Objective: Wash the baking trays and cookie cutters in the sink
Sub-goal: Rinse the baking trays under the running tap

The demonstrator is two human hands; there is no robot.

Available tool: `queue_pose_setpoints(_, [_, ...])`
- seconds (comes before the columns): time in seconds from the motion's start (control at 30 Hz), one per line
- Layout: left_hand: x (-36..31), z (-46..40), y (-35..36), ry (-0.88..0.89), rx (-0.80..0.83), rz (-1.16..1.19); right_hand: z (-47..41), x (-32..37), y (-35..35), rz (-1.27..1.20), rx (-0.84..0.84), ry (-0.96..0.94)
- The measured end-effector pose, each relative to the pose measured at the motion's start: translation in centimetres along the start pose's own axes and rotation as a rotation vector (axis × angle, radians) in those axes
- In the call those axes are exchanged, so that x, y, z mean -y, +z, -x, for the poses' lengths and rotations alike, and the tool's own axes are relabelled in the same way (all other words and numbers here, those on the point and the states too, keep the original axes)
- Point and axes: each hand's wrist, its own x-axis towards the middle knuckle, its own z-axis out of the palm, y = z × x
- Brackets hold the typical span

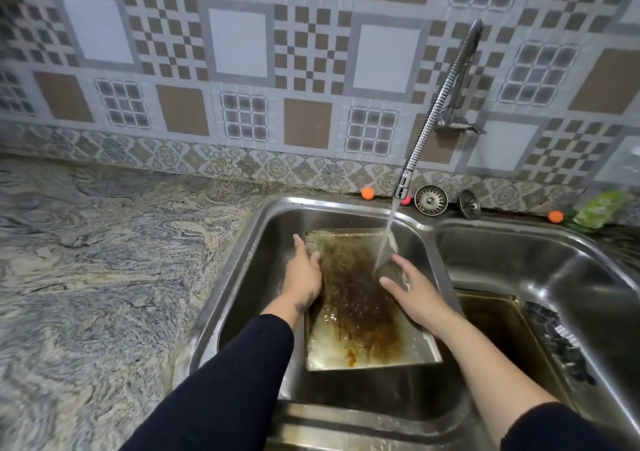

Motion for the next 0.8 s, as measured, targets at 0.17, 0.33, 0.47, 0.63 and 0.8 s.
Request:
queue_pose_setpoints(0.17, [-1.1,0.1,0.0,0.206,-0.095,0.043,-2.1,0.9,0.9,0.283,0.173,0.190])
queue_pose_setpoints(0.33, [-2.0,1.5,1.0,0.427,-0.139,-0.008,-3.5,6.7,-0.2,-0.087,0.086,0.140])
queue_pose_setpoints(0.47, [-2.6,3.4,2.9,0.595,-0.122,-0.203,-4.2,9.6,-0.7,-0.552,0.134,0.188])
queue_pose_setpoints(0.63, [-1.7,3.9,4.7,0.637,-0.074,-0.245,-4.7,8.4,-0.4,-0.441,-0.132,0.081])
queue_pose_setpoints(0.8, [-3.0,3.4,6.6,0.604,0.114,-0.241,-4.6,5.6,-1.4,-0.461,-0.192,0.072])
